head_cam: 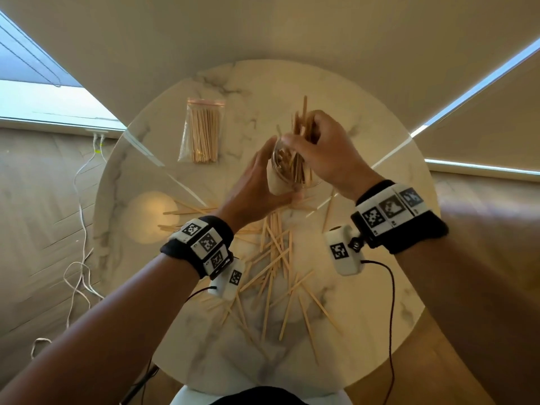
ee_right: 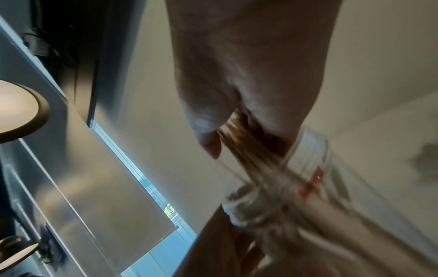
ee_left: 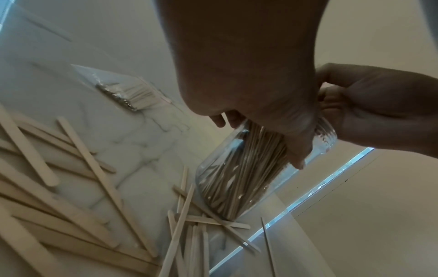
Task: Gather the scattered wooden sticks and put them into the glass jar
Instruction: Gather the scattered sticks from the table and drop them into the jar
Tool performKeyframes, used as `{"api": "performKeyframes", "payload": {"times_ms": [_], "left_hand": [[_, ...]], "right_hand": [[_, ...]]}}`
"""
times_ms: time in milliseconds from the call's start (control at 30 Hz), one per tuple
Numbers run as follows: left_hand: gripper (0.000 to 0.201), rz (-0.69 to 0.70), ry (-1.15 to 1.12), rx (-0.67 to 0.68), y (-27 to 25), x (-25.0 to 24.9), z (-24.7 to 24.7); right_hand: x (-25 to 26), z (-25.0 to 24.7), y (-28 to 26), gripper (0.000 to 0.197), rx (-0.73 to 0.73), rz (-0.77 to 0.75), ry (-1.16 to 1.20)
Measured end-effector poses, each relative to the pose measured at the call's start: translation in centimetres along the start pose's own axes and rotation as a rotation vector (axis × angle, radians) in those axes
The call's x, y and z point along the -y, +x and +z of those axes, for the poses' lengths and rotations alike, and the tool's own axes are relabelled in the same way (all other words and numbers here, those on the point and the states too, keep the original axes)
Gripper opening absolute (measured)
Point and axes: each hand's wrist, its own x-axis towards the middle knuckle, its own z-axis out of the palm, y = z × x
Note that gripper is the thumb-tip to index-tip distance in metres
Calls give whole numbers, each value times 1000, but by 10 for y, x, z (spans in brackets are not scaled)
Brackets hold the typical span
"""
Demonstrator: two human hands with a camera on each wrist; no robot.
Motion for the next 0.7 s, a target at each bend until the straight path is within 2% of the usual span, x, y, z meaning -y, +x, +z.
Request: {"api": "performKeyframes", "payload": {"times_ms": [133,300,433,533,600,700], "left_hand": [[109,-6,-19,-19,0,3,-3],[106,-8,-39,-24,3,9,-4],[106,22,-21,-14,5,12,-5],[104,31,-3,-25,4,14,-6],[103,29,0,-27,5,15,-6],[102,29,-1,-25,6,16,-6]], "right_hand": [[11,-32,0,14,141,-144,-343],[16,-19,2,20,292,-203,-644],[24,-22,4,33,438,-210,-695],[34,-45,11,45,382,-127,-652],[33,-44,13,39,380,-119,-674],[24,-19,9,19,400,-177,-708]]}}
